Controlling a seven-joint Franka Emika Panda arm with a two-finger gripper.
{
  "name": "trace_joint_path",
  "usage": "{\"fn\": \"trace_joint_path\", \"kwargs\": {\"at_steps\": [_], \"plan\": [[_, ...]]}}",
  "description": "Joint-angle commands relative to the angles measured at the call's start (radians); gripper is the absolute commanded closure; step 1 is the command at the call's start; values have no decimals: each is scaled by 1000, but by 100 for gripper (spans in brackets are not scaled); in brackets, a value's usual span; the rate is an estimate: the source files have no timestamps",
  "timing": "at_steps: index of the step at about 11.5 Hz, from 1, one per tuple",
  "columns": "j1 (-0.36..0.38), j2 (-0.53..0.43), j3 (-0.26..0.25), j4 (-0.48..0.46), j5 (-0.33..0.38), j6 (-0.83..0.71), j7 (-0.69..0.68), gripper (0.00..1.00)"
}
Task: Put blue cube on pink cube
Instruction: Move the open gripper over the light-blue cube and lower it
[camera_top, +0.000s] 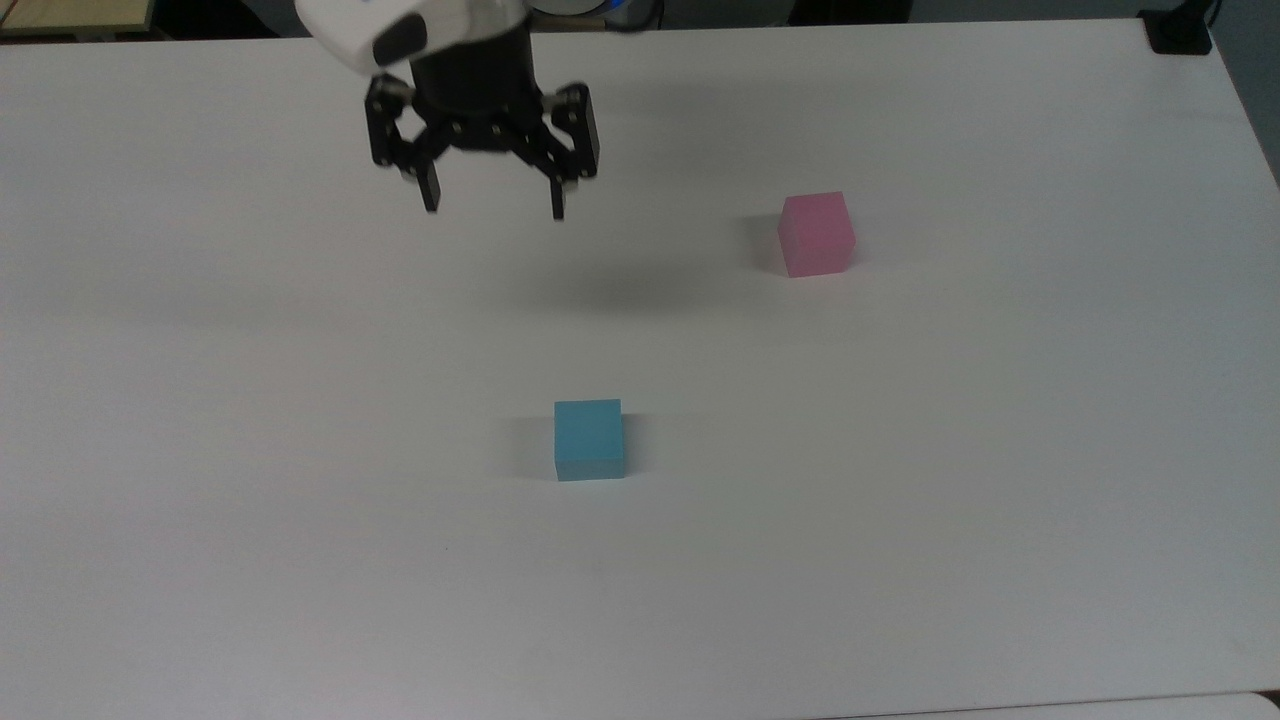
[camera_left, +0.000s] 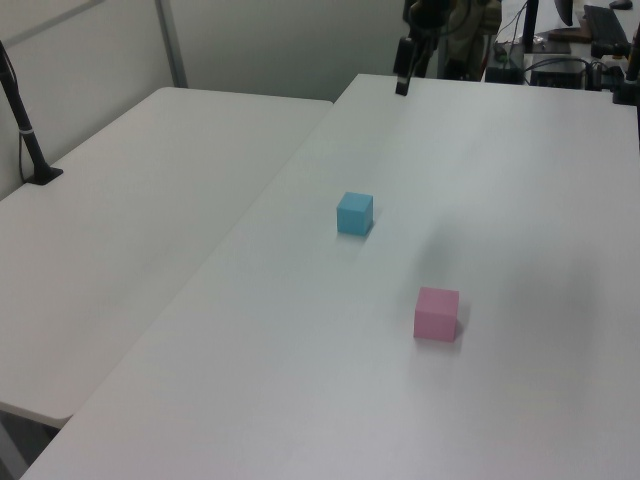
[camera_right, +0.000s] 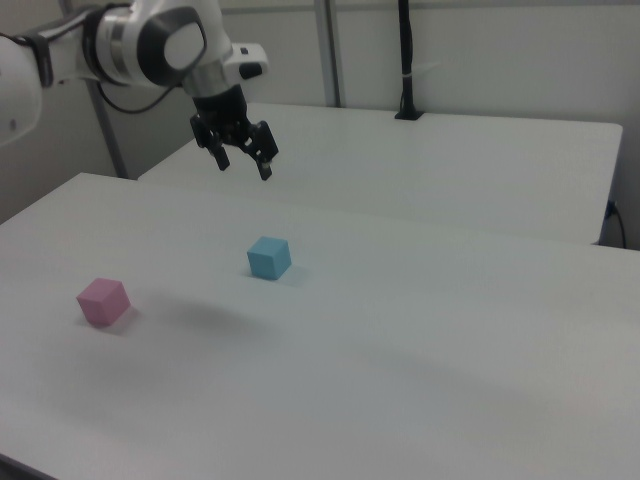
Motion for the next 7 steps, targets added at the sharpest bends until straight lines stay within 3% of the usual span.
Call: {"fn": "trace_joint_path", "kwargs": {"at_steps": [1,7], "plan": [[74,123,-5,-16,5,191,111,0],[128,322,-18,-14,-53,420,115,0]]}}
